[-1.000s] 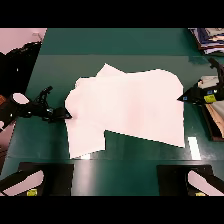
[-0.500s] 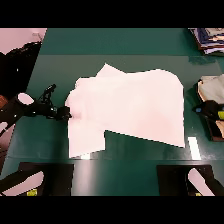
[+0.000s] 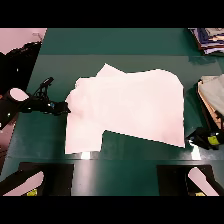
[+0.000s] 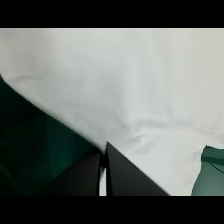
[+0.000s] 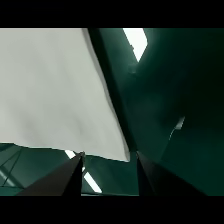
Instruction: Fold the shirts.
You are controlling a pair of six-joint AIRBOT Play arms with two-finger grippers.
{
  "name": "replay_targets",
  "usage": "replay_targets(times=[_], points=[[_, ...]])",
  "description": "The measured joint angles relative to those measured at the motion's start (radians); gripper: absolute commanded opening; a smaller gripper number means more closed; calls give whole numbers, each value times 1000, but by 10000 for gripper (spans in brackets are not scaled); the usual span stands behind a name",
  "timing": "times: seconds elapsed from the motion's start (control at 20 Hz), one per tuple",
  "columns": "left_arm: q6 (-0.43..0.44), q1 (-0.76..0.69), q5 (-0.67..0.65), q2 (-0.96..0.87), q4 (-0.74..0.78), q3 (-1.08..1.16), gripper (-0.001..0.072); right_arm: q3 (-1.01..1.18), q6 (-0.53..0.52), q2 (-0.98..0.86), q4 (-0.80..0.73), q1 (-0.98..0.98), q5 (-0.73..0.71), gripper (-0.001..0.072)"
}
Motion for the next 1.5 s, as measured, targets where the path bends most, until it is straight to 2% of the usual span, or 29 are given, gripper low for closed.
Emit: replay_targets(times=[0.2,0.25,0.35,0.45,0.7,0.8,0.9,1.1,1.5], points=[[2,0,0,3,0,2,24,-37,0,-56,22,17,-29,376],[2,0,0,4,0,2,24,-41,0,-67,29,27,-28,349],[2,0,0,4,0,2,24,-46,1,-92,27,57,-39,208],[2,0,-1,4,0,2,24,-49,0,-112,29,92,-50,22],[2,0,-26,21,3,8,23,-42,0,-72,19,185,-84,18],[-2,0,-32,53,3,30,24,8,1,-14,4,220,-117,18],[-14,-1,-46,99,4,83,23,100,12,47,23,262,-88,17],[-44,-1,-96,190,8,313,23,414,44,117,28,350,-80,17],[-108,-1,-152,254,51,1060,23,1198,64,56,27,426,-58,17]])
